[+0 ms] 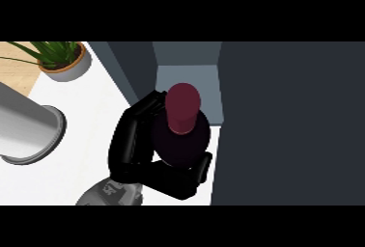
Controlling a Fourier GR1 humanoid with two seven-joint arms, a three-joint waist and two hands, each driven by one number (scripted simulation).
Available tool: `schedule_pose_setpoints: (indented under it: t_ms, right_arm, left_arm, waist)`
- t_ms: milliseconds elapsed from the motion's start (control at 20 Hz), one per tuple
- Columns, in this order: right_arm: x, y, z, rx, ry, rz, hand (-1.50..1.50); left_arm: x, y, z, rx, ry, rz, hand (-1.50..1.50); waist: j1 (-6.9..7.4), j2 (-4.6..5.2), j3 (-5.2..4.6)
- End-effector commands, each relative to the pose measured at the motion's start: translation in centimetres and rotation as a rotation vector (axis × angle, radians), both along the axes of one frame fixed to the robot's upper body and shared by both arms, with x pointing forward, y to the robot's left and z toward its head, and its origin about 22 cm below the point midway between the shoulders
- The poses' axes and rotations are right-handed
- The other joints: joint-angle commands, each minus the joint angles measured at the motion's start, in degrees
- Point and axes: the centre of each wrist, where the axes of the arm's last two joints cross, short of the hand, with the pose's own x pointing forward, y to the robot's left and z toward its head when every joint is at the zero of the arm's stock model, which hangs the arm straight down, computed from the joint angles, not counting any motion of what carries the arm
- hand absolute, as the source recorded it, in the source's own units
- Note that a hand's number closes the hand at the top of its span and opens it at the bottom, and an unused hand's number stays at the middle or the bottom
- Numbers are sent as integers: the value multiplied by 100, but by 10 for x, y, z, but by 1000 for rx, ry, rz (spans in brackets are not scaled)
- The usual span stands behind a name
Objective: Pick up the wine, place it into the cabinet and close the cabinet
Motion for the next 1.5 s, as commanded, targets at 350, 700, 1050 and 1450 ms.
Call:
schedule_pose_setpoints:
  t_ms: [350,700,1050,1450]
  right_arm:
    - [-12,-3,13,55,-51,75,-150]
    - [-27,-5,18,38,-65,76,-150]
    - [-23,-8,20,28,-63,77,-150]
    - [-12,8,3,48,-51,61,-150]
  left_arm:
    - [35,-48,6,53,-14,108,150]
    - [48,-31,2,37,-3,110,150]
    - [51,-36,-15,-11,26,123,150]
    - [56,-42,-45,33,33,182,150]
  waist:
    - [-44,14,0]
    - [7,8,-4]
    - [4,9,-5]
    - [20,9,-4]
